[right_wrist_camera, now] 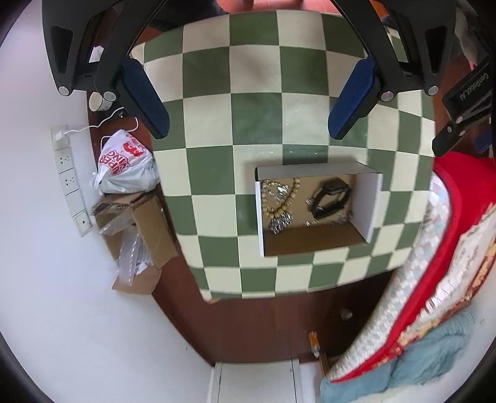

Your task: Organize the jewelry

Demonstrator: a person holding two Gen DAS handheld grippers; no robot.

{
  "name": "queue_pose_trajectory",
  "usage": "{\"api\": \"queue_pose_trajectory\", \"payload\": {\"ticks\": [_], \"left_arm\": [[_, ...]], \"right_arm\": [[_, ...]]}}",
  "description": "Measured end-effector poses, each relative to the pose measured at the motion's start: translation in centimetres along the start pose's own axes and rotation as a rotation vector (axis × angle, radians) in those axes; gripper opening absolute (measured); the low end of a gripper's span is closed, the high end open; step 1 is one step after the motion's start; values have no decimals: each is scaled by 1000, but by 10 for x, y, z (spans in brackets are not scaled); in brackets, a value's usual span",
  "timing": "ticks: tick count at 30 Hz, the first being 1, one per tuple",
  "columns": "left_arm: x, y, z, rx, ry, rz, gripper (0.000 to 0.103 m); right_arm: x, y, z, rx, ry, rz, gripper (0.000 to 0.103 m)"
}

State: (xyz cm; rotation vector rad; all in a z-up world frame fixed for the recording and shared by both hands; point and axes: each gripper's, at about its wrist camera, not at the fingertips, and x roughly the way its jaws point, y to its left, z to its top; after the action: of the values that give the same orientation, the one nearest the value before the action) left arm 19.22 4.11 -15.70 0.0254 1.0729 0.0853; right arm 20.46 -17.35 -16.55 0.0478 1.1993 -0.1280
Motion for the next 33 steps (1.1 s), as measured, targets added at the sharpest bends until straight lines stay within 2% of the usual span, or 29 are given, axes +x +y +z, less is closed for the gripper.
{"api": "queue_pose_trajectory", "payload": {"ticks": [5,15,17,24,33], "left_arm": [[-56,1,-4,8,-98,-14,103],[-136,-2,-12,41,-188,-52,103],[-146,-2,-13,44,-191,-57,103],[-160,-4,-9,20,-123,-75,103],[-163,-3,5,-19,-125,-45,103]], "right_arm": [[-54,-3,-15,2,-111,0,103],[-156,-22,-40,27,-276,13,103],[-171,-26,-43,30,-294,16,103],[-210,-28,-43,0,-299,2,103],[-220,-25,-26,-18,-305,-29,103]]}}
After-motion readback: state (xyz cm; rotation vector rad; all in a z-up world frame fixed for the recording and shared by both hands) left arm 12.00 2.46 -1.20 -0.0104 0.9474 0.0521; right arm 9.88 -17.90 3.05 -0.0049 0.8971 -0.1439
